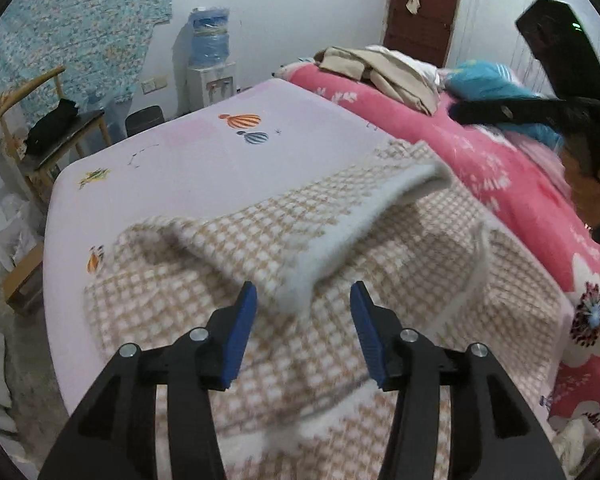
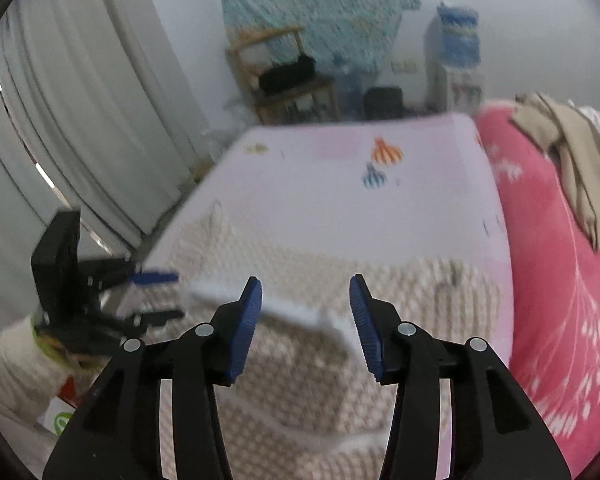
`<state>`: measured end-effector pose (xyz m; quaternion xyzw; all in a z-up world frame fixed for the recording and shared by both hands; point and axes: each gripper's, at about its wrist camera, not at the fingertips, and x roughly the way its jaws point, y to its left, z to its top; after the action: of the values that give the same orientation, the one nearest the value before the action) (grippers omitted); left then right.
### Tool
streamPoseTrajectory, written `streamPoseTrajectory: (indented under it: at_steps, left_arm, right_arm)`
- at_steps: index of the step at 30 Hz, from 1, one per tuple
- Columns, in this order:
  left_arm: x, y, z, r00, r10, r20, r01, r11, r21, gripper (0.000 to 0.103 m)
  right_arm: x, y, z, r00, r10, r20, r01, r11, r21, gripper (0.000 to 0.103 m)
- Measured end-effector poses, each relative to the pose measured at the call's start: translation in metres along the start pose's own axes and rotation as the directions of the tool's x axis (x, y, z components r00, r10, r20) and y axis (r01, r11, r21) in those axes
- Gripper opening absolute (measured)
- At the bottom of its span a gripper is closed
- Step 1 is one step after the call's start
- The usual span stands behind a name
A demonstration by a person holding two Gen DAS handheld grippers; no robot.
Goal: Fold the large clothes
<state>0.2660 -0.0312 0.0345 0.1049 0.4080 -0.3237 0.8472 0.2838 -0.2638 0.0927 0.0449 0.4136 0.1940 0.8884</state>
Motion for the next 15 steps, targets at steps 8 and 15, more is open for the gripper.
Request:
streamPoseTrajectory:
  at_steps: [8, 15]
  left_arm:
    - [-0.014, 0.034, 0.005, 0.997, -0.052, 0.063, 0.063, 0.980, -0.188, 0.047]
    - [0.032, 0.047, 0.040, 0.985, -0.167, 0.043, 0.172, 0.945, -0.277, 0.047]
  right_arm:
    - [0.102, -0.003, -0.021, 0.977, 0.104, -0.184, -0.091, 0.993, 0.079, 0.018]
    - [0.111, -0.005, -0.034, 0.970, 0.115, -0.214, -0.098, 0.991, 0.089, 0.018]
